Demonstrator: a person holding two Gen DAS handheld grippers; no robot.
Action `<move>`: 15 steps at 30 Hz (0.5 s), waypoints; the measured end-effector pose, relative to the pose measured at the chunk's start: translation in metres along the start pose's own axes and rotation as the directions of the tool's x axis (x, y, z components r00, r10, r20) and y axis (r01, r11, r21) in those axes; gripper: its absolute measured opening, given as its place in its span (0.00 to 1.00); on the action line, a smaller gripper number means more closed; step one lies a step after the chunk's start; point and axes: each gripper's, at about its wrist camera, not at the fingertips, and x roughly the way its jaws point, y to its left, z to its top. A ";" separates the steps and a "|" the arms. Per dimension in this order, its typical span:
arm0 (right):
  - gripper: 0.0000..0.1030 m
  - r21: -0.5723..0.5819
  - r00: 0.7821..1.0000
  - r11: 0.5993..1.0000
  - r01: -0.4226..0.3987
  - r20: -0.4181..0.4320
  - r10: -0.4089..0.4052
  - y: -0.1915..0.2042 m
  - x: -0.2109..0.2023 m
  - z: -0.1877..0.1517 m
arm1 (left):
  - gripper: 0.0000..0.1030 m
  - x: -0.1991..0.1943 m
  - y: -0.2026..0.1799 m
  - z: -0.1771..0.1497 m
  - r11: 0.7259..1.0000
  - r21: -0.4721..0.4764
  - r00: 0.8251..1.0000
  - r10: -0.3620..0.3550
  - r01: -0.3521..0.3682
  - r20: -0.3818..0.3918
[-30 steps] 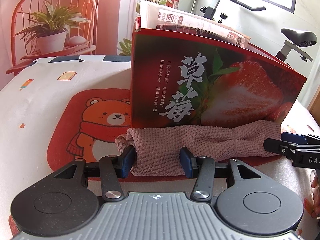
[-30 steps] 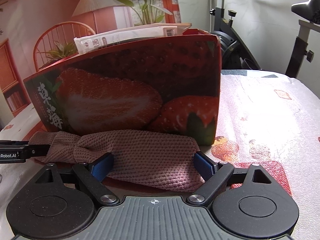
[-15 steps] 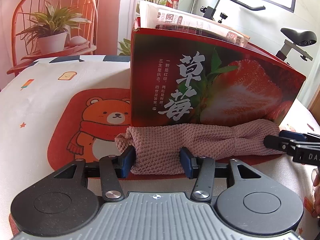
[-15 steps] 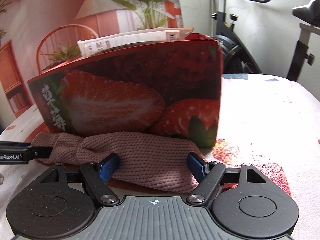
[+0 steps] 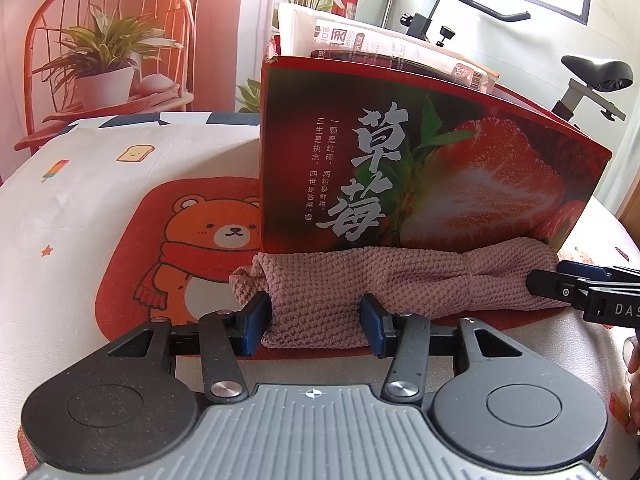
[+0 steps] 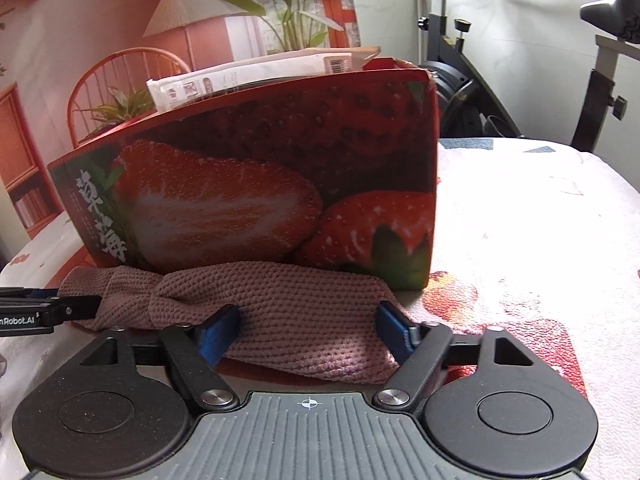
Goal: Organize soft objects
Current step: 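Close both grippers on the middle of the pink towel, then lift the pink towel and lower it into the red box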
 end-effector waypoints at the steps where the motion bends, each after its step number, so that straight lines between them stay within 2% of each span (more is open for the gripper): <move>1: 0.61 -0.006 1.000 1.000 -0.003 -0.001 0.003 0.001 0.000 0.000 | 0.50 0.000 0.000 0.000 1.000 -0.004 1.000 0.000 0.000 0.001; 3: 0.56 -0.018 1.000 1.000 -0.015 -0.003 0.015 0.003 0.000 0.000 | 0.50 -0.001 0.000 0.000 1.000 -0.006 1.000 0.005 -0.005 0.001; 5: 0.51 -0.019 1.000 1.000 -0.021 -0.003 0.020 0.003 0.000 -0.001 | 0.44 -0.002 -0.001 -0.001 1.000 -0.007 1.000 0.002 -0.002 0.000; 7: 0.41 -0.019 0.999 0.999 -0.036 -0.003 0.036 0.003 -0.001 -0.001 | 0.37 -0.003 -0.002 -0.001 1.000 -0.004 1.000 -0.003 0.003 0.000; 8: 0.39 -0.021 0.999 0.999 -0.046 -0.003 0.046 0.004 -0.001 -0.002 | 0.35 -0.003 -0.002 -0.001 1.000 -0.002 1.000 -0.006 0.006 0.000; 11: 0.27 -0.030 0.998 0.997 -0.064 -0.001 0.064 0.005 -0.003 -0.001 | 0.20 -0.005 0.000 -0.001 0.999 -0.019 1.000 -0.029 0.029 -0.010; 12: 0.20 -0.034 0.997 0.997 -0.075 0.001 0.075 0.006 -0.004 -0.002 | 0.16 -0.006 0.001 -0.001 0.999 -0.029 0.999 -0.047 0.046 -0.016; 15: 0.16 -0.066 0.996 0.994 -0.082 0.020 0.083 0.011 -0.011 -0.004 | 0.14 -0.011 -0.003 -0.003 0.998 -0.027 0.998 -0.053 0.053 -0.020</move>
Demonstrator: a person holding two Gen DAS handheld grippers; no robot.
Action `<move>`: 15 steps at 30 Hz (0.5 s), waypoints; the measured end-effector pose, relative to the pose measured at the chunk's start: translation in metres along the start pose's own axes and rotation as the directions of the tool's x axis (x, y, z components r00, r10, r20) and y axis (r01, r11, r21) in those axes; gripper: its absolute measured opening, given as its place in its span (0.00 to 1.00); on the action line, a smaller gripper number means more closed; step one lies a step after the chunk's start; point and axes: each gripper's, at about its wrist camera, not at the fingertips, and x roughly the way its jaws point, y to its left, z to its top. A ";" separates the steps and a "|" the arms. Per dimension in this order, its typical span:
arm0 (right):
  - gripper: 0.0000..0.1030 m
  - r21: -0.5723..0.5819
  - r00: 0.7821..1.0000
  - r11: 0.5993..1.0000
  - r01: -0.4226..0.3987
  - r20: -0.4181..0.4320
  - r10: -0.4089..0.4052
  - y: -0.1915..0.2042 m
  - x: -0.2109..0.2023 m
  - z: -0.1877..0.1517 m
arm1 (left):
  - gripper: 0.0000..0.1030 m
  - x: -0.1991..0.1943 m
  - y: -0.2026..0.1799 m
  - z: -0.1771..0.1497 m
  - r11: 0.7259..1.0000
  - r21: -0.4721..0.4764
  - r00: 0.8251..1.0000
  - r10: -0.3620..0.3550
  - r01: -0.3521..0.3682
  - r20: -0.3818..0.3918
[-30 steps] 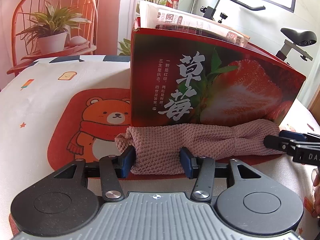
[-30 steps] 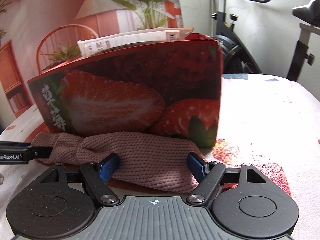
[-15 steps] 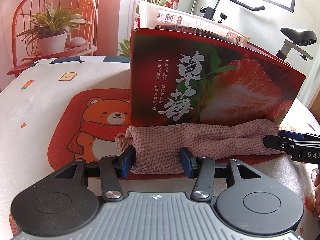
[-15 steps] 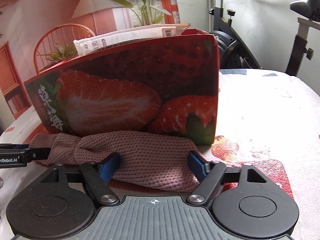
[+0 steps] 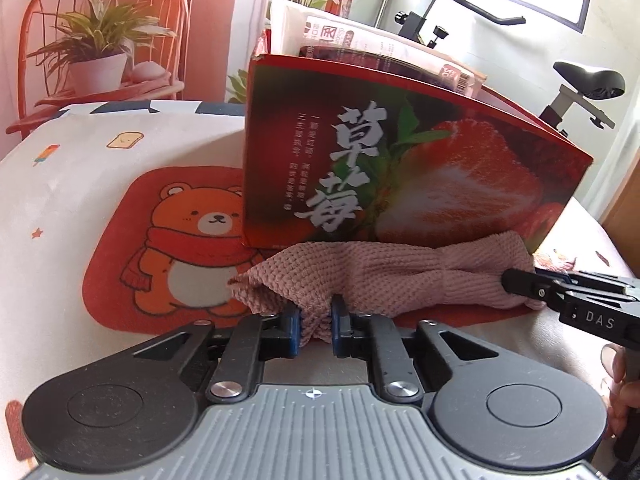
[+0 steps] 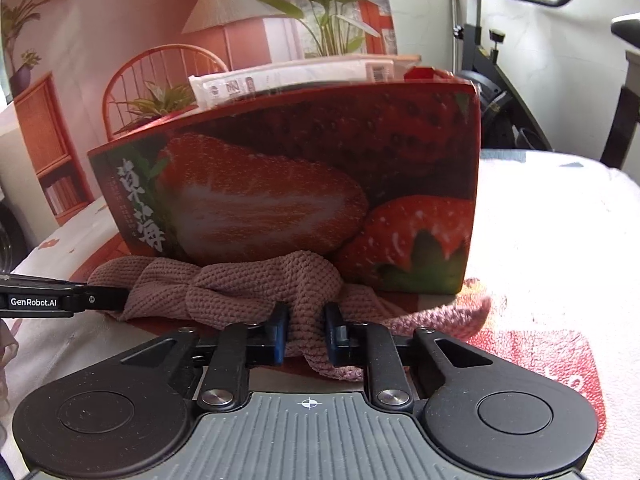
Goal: Organize soft objects
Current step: 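Lift the pink towel and lower it into the red box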
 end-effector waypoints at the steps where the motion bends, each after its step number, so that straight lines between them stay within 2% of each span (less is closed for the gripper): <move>1: 0.16 -0.010 1.000 1.000 0.004 0.008 -0.004 0.002 -0.003 0.000 | 0.14 -0.003 -0.001 -0.001 1.000 0.004 1.000 -0.002 0.002 0.003; 5: 0.15 -0.031 0.999 0.999 0.021 0.041 -0.020 0.010 -0.018 0.001 | 0.13 -0.019 -0.006 -0.001 1.000 0.024 0.999 -0.018 0.017 0.036; 9: 0.15 -0.034 0.993 0.999 0.018 0.114 -0.014 0.016 -0.044 0.010 | 0.13 -0.046 -0.012 0.007 0.998 0.062 0.991 -0.036 0.028 0.129; 12: 0.15 -0.028 0.983 1.000 0.006 0.185 0.000 0.016 -0.067 0.026 | 0.14 -0.066 -0.016 0.024 0.994 0.098 0.978 -0.074 0.056 0.195; 15: 0.15 -0.034 0.967 0.999 -0.013 0.253 0.021 0.011 -0.084 0.052 | 0.14 -0.086 -0.016 0.049 0.988 0.133 0.956 -0.114 0.080 0.271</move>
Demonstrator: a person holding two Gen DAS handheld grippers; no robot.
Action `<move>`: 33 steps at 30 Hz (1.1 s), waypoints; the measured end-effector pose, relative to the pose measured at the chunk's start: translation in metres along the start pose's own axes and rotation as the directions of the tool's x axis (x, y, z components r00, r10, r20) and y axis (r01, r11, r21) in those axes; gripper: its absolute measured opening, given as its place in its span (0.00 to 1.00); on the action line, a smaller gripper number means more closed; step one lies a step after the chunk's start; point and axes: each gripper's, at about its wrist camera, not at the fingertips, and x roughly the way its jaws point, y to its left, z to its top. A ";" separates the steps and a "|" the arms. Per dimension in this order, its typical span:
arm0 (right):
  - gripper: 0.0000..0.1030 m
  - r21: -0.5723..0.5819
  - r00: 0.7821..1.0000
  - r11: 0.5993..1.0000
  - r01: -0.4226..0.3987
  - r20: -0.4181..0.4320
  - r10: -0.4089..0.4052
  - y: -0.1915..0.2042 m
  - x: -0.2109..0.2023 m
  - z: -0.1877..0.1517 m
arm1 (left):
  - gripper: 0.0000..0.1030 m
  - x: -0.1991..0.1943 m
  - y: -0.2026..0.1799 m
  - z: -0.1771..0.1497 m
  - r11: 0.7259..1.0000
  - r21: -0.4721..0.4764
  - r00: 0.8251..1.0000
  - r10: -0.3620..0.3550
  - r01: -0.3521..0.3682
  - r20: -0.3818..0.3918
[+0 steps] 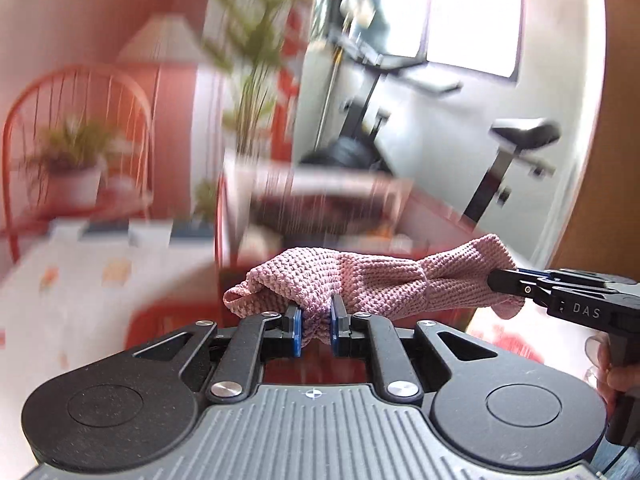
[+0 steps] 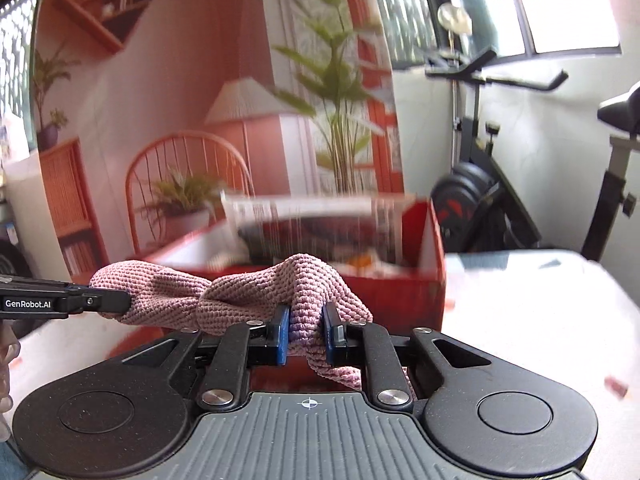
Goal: Organize soft objects
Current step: 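Lift the pink towel and lower it into the red box, then open both grippers to release the pink towel in the box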
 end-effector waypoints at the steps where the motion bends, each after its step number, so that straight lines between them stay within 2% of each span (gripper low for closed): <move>1: 0.15 0.003 1.000 1.000 -0.008 0.021 0.008 -0.002 -0.002 0.010 | 0.14 -0.002 0.002 0.011 1.000 -0.006 1.000 -0.012 0.012 0.020; 5: 0.15 0.002 0.997 1.000 -0.011 0.079 0.011 -0.011 0.002 0.052 | 0.14 0.010 0.003 0.049 0.999 -0.040 0.999 -0.023 0.025 0.049; 9: 0.15 -0.011 0.997 0.999 0.030 0.066 -0.029 -0.015 0.022 0.074 | 0.14 0.042 -0.002 0.068 0.996 -0.082 1.000 -0.023 0.022 -0.004; 14: 0.15 0.062 0.998 0.997 0.049 -0.050 -0.046 -0.027 0.062 0.076 | 0.14 0.087 0.004 0.070 0.996 -0.088 0.990 -0.012 0.000 -0.138; 18: 0.15 0.058 0.988 0.997 0.056 -0.147 -0.047 -0.026 0.083 0.070 | 0.14 0.110 0.013 0.065 0.994 -0.113 0.968 -0.033 0.005 -0.249; 20: 0.15 0.044 0.978 0.997 0.063 -0.201 -0.053 -0.024 0.093 0.066 | 0.14 0.120 0.017 0.061 0.992 -0.129 0.951 -0.053 0.014 -0.304; 22: 0.15 0.044 0.968 0.997 0.070 -0.246 -0.057 -0.023 0.102 0.062 | 0.14 0.126 0.019 0.055 0.989 -0.148 0.938 -0.065 0.015 -0.340; 26: 0.16 0.091 0.949 0.991 0.099 -0.308 -0.066 -0.025 0.113 0.054 | 0.15 0.134 0.016 0.051 0.990 -0.141 0.929 -0.050 -0.003 -0.368; 27: 0.17 0.103 0.947 0.989 0.104 -0.313 -0.067 -0.026 0.115 0.053 | 0.17 0.134 0.014 0.050 0.991 -0.137 0.928 -0.049 -0.002 -0.371; 29: 0.23 0.113 0.947 0.987 0.113 -0.312 -0.073 -0.027 0.114 0.052 | 0.28 0.131 0.012 0.052 0.991 -0.131 0.930 -0.070 0.023 -0.360; 31: 0.31 0.112 0.951 0.988 0.110 -0.301 -0.071 -0.028 0.111 0.053 | 0.58 0.127 0.010 0.053 0.991 -0.130 0.936 -0.086 0.043 -0.343; 33: 0.36 0.098 0.955 0.990 0.103 -0.287 -0.071 -0.028 0.106 0.055 | 0.65 0.120 0.008 0.056 0.991 -0.124 0.945 -0.082 0.044 -0.318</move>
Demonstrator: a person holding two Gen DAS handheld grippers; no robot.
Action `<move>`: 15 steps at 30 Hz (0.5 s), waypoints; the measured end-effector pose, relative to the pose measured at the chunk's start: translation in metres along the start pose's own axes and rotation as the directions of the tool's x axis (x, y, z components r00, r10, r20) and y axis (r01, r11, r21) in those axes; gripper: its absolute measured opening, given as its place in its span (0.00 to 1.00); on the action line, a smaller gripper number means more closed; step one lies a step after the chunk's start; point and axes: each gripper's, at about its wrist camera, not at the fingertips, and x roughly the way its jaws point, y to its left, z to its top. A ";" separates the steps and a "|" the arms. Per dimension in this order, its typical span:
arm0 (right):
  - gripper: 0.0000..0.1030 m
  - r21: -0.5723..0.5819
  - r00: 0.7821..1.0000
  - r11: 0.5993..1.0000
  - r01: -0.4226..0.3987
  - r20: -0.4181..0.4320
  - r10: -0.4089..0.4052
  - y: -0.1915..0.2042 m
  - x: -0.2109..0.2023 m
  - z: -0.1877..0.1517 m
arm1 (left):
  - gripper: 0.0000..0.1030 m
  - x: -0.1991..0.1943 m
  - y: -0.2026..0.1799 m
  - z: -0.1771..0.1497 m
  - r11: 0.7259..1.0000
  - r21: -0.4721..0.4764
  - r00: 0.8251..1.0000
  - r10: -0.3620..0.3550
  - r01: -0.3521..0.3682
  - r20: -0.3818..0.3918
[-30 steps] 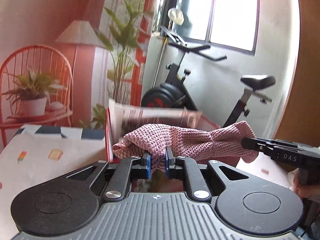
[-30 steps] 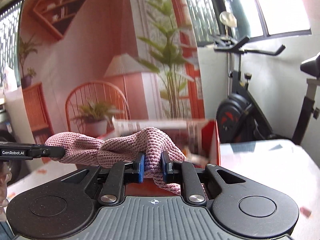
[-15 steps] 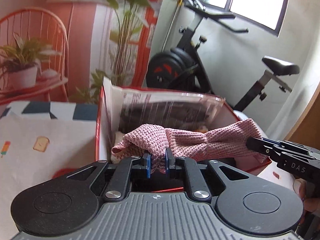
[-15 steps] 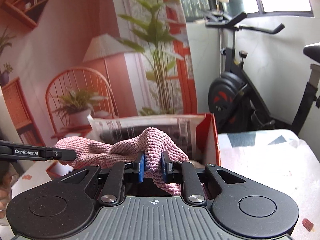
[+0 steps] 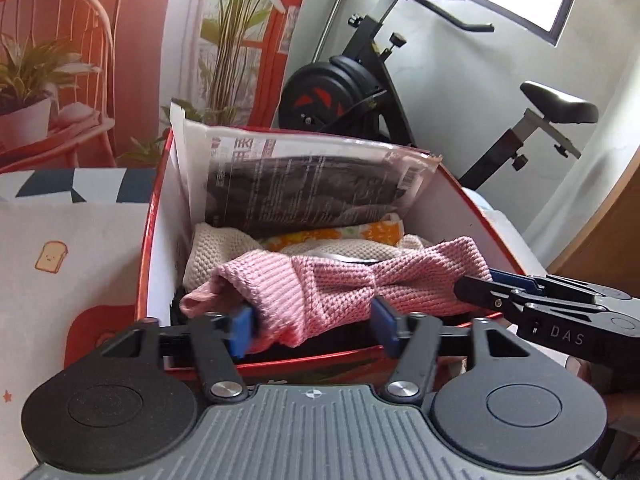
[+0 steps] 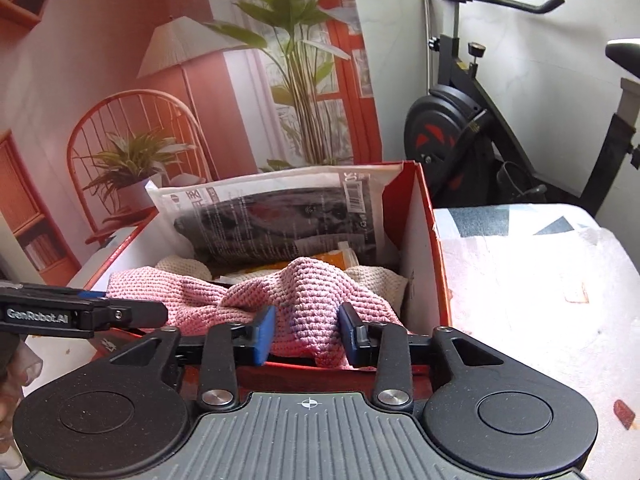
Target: Organize soft objects
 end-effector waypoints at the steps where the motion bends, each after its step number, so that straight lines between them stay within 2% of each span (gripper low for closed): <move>1: 0.42 -0.004 1.000 1.000 0.005 0.007 -0.005 0.000 -0.003 0.000 | 0.67 -0.004 -0.002 0.000 1.000 0.006 1.000 0.000 0.000 0.014; 2: 0.46 -0.004 1.000 1.000 0.011 0.021 -0.011 0.000 -0.007 0.001 | 0.68 -0.008 -0.003 0.000 1.000 0.013 1.000 0.004 -0.004 0.026; 3: 0.55 -0.001 0.999 1.000 0.014 0.038 -0.014 0.000 -0.012 0.002 | 0.73 -0.013 -0.005 0.000 1.000 0.017 0.999 0.011 -0.012 0.035; 6: 0.74 0.000 0.997 1.000 0.027 0.078 -0.026 0.003 -0.028 0.004 | 0.94 -0.034 -0.013 -0.003 0.997 0.040 0.993 0.060 -0.065 0.102; 9: 0.98 -0.007 0.990 0.998 0.057 0.126 -0.056 0.009 -0.048 0.006 | 1.00 -0.058 -0.023 -0.005 0.991 0.077 0.981 0.098 -0.112 0.169; 15: 1.00 0.036 0.976 0.995 0.096 0.191 -0.101 0.027 -0.092 0.011 | 1.00 -0.107 -0.032 -0.011 0.980 0.086 0.955 0.151 -0.178 0.257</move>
